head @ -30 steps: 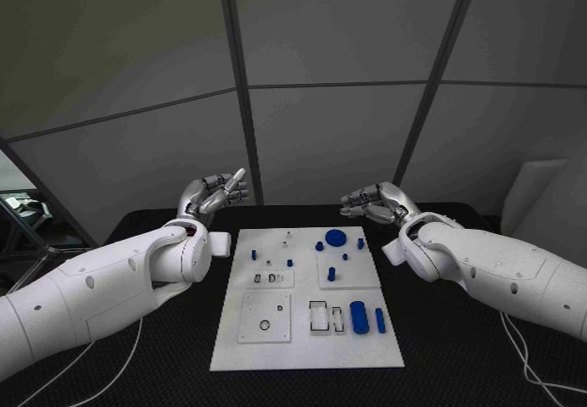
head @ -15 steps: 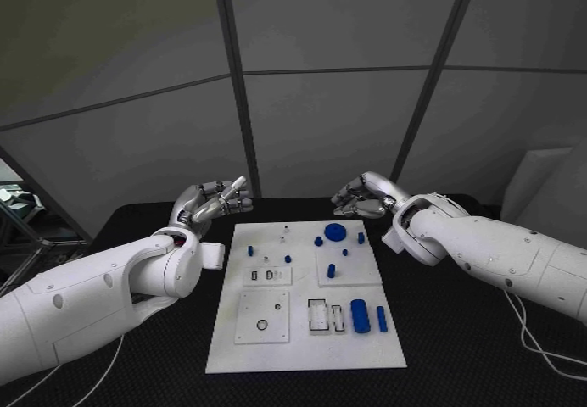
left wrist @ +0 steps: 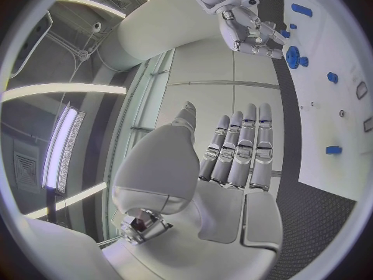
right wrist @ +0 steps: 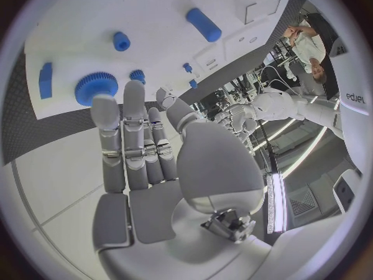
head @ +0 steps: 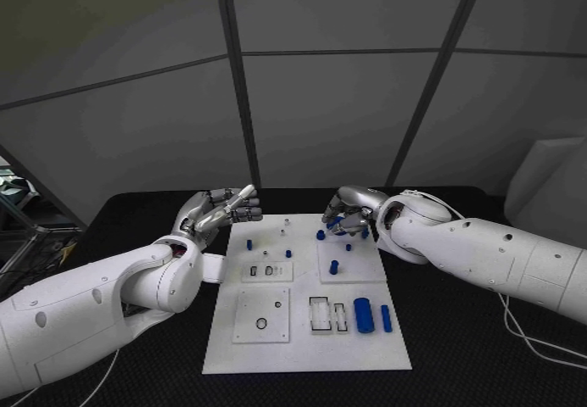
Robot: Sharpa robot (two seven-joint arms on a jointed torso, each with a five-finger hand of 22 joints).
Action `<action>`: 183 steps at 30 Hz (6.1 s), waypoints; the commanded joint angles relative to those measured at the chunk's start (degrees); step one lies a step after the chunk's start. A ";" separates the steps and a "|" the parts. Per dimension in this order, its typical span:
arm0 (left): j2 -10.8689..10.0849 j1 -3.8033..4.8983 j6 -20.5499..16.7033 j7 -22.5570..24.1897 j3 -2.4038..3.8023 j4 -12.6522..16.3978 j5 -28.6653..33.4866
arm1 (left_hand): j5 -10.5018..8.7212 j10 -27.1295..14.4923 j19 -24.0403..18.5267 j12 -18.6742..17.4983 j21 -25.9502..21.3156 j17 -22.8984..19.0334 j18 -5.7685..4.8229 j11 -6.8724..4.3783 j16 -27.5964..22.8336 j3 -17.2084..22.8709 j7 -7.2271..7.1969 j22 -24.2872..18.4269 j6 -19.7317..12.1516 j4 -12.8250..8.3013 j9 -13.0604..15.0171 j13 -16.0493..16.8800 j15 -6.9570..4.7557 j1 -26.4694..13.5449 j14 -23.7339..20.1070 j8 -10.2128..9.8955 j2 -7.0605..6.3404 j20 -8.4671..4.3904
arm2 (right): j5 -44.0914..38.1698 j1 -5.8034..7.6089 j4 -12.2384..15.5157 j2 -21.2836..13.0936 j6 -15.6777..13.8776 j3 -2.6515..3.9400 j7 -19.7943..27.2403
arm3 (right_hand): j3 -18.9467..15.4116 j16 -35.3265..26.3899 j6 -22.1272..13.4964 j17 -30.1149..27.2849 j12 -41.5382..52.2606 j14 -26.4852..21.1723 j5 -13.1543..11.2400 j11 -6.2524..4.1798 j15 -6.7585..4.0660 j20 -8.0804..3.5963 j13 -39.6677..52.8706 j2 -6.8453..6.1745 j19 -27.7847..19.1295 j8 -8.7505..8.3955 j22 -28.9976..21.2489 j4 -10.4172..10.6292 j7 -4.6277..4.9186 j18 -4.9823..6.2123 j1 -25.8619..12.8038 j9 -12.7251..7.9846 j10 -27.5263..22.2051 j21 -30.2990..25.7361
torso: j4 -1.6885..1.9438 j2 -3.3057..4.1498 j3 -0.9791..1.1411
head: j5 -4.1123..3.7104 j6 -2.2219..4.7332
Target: Assemble the parts on the task board
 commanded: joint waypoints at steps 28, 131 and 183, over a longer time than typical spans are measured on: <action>-0.27 0.11 2.49 -1.19 0.09 1.22 -0.68 | -0.13 0.30 0.64 -0.49 0.26 0.03 -0.67 0.08 -0.62 -0.11 0.87 -0.06 0.49 -0.38 -0.16 0.00 0.11 -0.11 0.05 -0.07 0.59 -0.04 | -8.78 0.46 -1.42 3.20 2.43 0.06 -5.53 | 3.33 23.97 -1.39 22.42 -0.18 1.20 0.61 0.57 0.84 0.96 0.07 0.17 5.09 -0.12 19.17 0.22 0.47 -3.01 -1.39 -0.08 -1.05 13.81 | 0.42 1.56 0.02 | 0.12 -0.23; -0.86 1.82 3.08 -2.17 0.14 2.83 -0.68 | -0.16 0.05 0.56 -1.18 0.13 -0.04 -0.78 0.22 -1.58 -0.53 0.82 -0.31 0.36 -0.60 -0.28 -0.11 0.33 -0.33 -0.55 -0.54 0.74 0.05 | -8.77 1.59 -21.39 21.87 -3.89 0.06 -2.13 | 15.06 32.58 1.56 28.81 -0.33 0.32 -1.01 -0.38 0.15 0.35 0.06 0.90 8.27 -0.17 27.98 0.34 -0.19 -4.46 -1.92 0.30 3.37 19.07 | 0.48 2.27 0.04 | 1.33 -1.40; -2.29 2.08 3.60 -2.36 0.11 2.15 -0.68 | -0.18 0.03 0.50 -1.31 0.07 -0.04 -0.79 0.25 -1.75 -0.65 0.83 -0.38 0.35 -0.66 -0.30 -0.11 0.36 -0.37 -0.60 -0.64 0.72 0.08 | 9.62 1.56 -0.33 -2.44 -2.73 0.09 -8.21 | -1.45 40.88 -5.81 39.59 38.65 2.50 -1.09 -3.91 -3.28 -3.00 34.24 -5.68 12.19 -0.02 33.73 7.16 -2.96 -5.67 -7.16 0.27 17.53 21.26 | -1.80 1.88 0.53 | 1.86 -0.41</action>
